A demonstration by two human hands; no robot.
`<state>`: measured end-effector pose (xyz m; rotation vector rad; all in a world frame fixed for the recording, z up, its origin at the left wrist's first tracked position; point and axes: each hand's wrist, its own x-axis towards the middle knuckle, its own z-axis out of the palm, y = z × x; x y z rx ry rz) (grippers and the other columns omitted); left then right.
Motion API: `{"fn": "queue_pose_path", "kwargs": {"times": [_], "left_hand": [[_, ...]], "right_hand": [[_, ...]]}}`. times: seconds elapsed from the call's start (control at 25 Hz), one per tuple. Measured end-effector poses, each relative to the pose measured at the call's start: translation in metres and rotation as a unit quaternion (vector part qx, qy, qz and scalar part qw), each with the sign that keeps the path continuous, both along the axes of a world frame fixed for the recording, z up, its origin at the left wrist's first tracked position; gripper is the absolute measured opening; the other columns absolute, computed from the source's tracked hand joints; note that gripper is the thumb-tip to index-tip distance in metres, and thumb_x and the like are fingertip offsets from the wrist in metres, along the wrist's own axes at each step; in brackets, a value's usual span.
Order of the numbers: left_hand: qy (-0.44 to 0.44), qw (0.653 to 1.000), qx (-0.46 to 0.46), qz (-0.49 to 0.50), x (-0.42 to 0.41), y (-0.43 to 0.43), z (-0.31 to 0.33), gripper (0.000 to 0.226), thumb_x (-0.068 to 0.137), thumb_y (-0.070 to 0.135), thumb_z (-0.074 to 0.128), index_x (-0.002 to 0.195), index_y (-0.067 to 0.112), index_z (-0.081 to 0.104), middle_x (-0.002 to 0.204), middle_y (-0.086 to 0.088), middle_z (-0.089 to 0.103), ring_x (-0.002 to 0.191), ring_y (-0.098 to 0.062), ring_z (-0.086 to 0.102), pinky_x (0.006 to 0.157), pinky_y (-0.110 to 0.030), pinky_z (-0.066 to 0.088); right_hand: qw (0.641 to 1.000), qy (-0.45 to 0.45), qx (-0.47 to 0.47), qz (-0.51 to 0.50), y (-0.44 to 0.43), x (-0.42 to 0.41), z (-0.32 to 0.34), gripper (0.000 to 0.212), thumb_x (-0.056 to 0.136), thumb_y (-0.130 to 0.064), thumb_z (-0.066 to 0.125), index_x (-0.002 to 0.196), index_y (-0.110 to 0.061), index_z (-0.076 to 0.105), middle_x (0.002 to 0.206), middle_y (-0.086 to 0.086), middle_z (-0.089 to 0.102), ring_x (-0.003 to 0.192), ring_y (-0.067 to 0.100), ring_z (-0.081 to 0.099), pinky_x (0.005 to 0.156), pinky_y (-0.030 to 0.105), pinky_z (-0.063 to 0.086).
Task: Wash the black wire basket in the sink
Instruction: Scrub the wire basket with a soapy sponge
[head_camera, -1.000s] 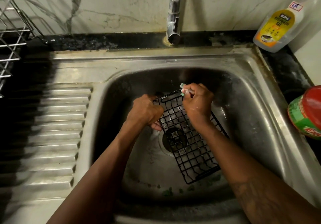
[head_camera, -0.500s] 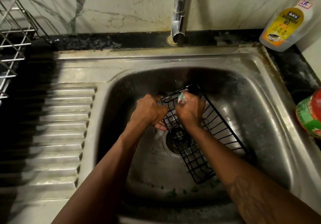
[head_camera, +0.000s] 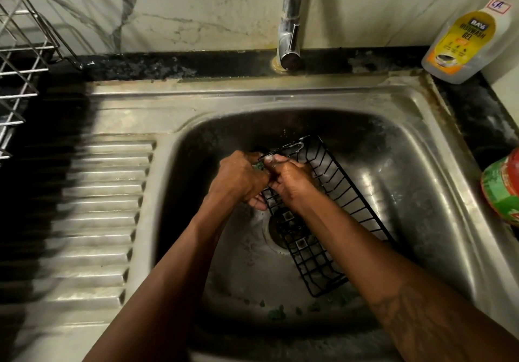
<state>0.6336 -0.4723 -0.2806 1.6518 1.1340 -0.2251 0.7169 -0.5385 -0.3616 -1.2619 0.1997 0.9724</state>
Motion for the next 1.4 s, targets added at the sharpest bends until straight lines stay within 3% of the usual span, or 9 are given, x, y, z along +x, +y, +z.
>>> {"fn": "queue_pose_path", "kwargs": {"times": [0.2, 0.36, 0.44, 0.52, 0.68, 1.04, 1.2, 1.28, 1.4], "left_hand": [[0.001, 1.0, -0.024, -0.004, -0.002, 0.003, 0.0, 0.032, 0.095, 0.012, 0.071, 0.125, 0.024, 0.066, 0.093, -0.016, 0.076, 0.064, -0.028, 0.077, 0.07, -0.043, 0.066], [-0.006, 1.0, -0.022, -0.001, -0.001, 0.002, -0.002, 0.058, 0.092, 0.01, 0.073, 0.145, 0.027, 0.055, 0.087, -0.011, 0.076, 0.065, -0.028, 0.078, 0.073, -0.044, 0.065], [0.001, 1.0, -0.027, 0.003, -0.001, 0.002, -0.001, 0.068, 0.09, 0.005, 0.072, 0.15, 0.028, 0.049, 0.096, -0.013, 0.077, 0.066, -0.027, 0.078, 0.074, -0.044, 0.065], [0.003, 1.0, -0.026, 0.009, -0.001, 0.0, 0.003, 0.069, 0.089, 0.002, 0.07, 0.15, 0.028, 0.049, 0.102, -0.015, 0.076, 0.066, -0.027, 0.078, 0.073, -0.042, 0.065], [0.001, 1.0, -0.019, 0.014, -0.003, -0.001, 0.004, 0.057, 0.094, 0.002, 0.058, 0.144, 0.029, 0.055, 0.071, -0.014, 0.076, 0.067, -0.028, 0.078, 0.076, -0.043, 0.065], [0.024, 1.0, -0.006, -0.003, 0.0, -0.002, -0.003, 0.064, 0.093, 0.003, 0.058, 0.151, 0.027, 0.047, 0.068, -0.012, 0.075, 0.066, -0.027, 0.078, 0.078, -0.043, 0.065], [0.017, 1.0, -0.001, -0.011, -0.001, -0.004, 0.004, 0.064, 0.094, 0.001, 0.054, 0.152, 0.027, 0.046, 0.07, -0.013, 0.075, 0.066, -0.028, 0.078, 0.077, -0.043, 0.065], [0.021, 1.0, -0.004, -0.012, 0.0, -0.005, 0.003, 0.062, 0.094, 0.002, 0.053, 0.15, 0.028, 0.049, 0.068, -0.013, 0.075, 0.066, -0.028, 0.078, 0.077, -0.043, 0.065], [0.019, 1.0, 0.007, -0.02, 0.002, -0.007, -0.001, 0.056, 0.092, 0.004, 0.053, 0.144, 0.025, 0.054, 0.063, -0.01, 0.074, 0.066, -0.027, 0.078, 0.078, -0.042, 0.065]], "right_hand": [[0.999, 0.043, -0.013, 0.003, 0.004, -0.006, -0.001, 0.028, 0.081, -0.008, 0.078, 0.109, -0.008, 0.075, 0.104, 0.01, 0.077, 0.097, 0.024, 0.073, 0.08, 0.036, 0.061], [0.983, 0.002, -0.182, 0.036, -0.004, -0.005, -0.002, 0.012, 0.087, -0.014, 0.076, 0.099, -0.014, 0.073, 0.083, 0.004, 0.074, 0.065, 0.011, 0.07, 0.053, 0.021, 0.053], [0.978, -0.021, -0.208, 0.005, -0.007, -0.007, -0.003, 0.01, 0.089, -0.007, 0.075, 0.097, -0.009, 0.069, 0.072, 0.003, 0.07, 0.05, 0.006, 0.064, 0.042, 0.016, 0.048], [0.981, -0.019, -0.192, -0.036, -0.006, -0.006, 0.003, 0.01, 0.089, -0.004, 0.074, 0.097, -0.007, 0.069, 0.073, 0.005, 0.071, 0.055, 0.009, 0.068, 0.047, 0.018, 0.053], [0.974, -0.063, -0.135, -0.17, -0.001, 0.014, 0.006, 0.016, 0.083, 0.006, 0.075, 0.094, -0.006, 0.072, 0.093, 0.013, 0.075, 0.076, 0.021, 0.074, 0.056, 0.02, 0.057], [0.951, -0.067, -0.25, -0.172, -0.01, 0.014, -0.007, 0.022, 0.084, 0.009, 0.069, 0.083, -0.012, 0.062, 0.089, 0.014, 0.073, 0.068, 0.018, 0.071, 0.049, 0.02, 0.055], [0.948, -0.06, -0.184, -0.252, -0.002, 0.016, 0.001, 0.022, 0.078, 0.012, 0.072, 0.087, -0.007, 0.07, 0.083, 0.016, 0.074, 0.064, 0.019, 0.071, 0.052, 0.024, 0.058], [0.929, -0.094, -0.172, -0.314, -0.001, 0.012, 0.004, 0.023, 0.076, 0.011, 0.075, 0.086, -0.009, 0.073, 0.086, 0.012, 0.076, 0.074, 0.02, 0.074, 0.062, 0.028, 0.062], [0.905, -0.195, -0.173, -0.337, -0.003, 0.007, -0.001, 0.023, 0.082, 0.004, 0.077, 0.101, -0.009, 0.075, 0.094, 0.005, 0.075, 0.083, 0.013, 0.073, 0.072, 0.022, 0.061]]}}
